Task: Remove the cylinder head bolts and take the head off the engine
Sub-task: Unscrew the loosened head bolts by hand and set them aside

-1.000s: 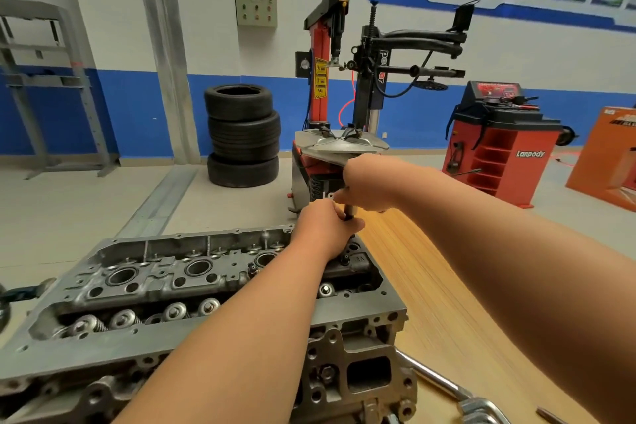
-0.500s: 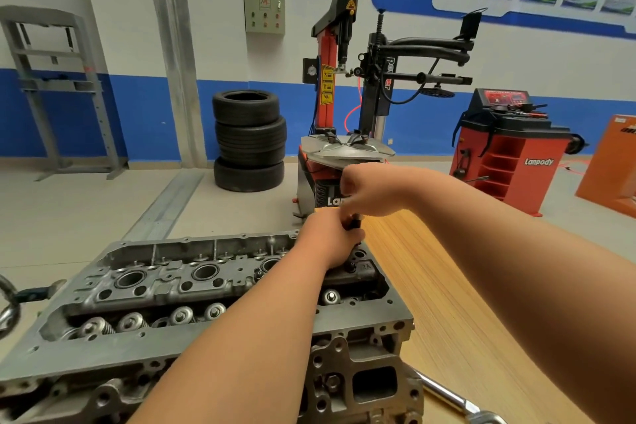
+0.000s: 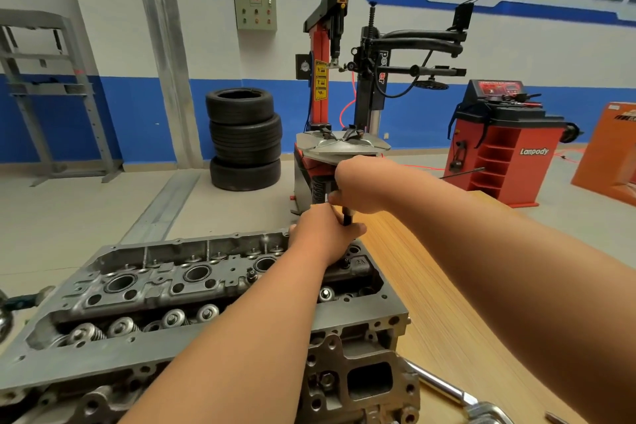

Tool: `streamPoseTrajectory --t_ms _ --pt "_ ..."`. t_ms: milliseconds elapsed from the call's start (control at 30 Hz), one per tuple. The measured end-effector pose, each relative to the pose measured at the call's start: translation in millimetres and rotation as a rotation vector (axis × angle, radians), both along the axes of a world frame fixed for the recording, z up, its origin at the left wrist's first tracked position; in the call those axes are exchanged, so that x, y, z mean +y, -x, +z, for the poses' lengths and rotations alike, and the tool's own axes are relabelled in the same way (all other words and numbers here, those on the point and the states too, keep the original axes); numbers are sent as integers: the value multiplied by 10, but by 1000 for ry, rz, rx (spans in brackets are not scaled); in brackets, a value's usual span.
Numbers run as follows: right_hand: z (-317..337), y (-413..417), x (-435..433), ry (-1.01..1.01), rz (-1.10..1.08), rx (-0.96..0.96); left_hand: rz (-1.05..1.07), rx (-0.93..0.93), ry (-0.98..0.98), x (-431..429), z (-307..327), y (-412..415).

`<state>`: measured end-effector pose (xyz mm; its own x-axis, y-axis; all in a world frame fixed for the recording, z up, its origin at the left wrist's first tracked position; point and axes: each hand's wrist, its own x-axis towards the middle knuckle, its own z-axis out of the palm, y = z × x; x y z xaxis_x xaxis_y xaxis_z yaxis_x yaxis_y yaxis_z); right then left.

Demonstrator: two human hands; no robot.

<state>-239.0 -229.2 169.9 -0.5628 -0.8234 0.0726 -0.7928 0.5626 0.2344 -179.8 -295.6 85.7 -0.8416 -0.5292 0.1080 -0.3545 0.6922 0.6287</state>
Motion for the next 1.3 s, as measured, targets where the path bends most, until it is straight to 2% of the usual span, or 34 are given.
streamPoseTrajectory --t_ms 133,167,267,300,433,500,567,600,767,833,933,967,1133,1200,1300 --pt "86 16 114 121 114 -285 -42 27 -6 -45 -21 -4" --pt "73 12 102 145 100 -259 -10 46 -2 -48 -16 8" --pt "18 2 29 71 -68 -2 48 56 -22 -22 -17 32" --pt "19 -10 26 41 -42 20 23 40 -14 -20 -29 31" --pt "154 -19 73 21 106 -231 -79 90 -50 -59 -28 -10" --pt "138 -33 33 60 67 -167 -36 119 -82 -65 -3 -7" --pt "67 -36 -28 15 -47 14 16 119 -111 -45 5 4" --pt "44 -24 -37 0 -47 20 20 109 -110 -39 -1 7" --pt "148 -28 125 -10 43 -322 -50 110 -101 -70 -12 -32" --pt "105 -35 121 -23 1 -265 9 112 -73 -66 9 -4" --pt "35 -21 45 -69 -87 7 44 92 -122 -23 23 10" --pt "23 -6 42 -59 -59 36 33 85 -133 -24 14 12" --pt "166 41 171 65 90 -276 -47 122 -160 -61 -21 -33" --pt "162 30 128 126 64 -229 2 126 -111 -56 -11 -10" --pt "125 6 57 72 -59 17 29 89 -92 -43 -19 25"
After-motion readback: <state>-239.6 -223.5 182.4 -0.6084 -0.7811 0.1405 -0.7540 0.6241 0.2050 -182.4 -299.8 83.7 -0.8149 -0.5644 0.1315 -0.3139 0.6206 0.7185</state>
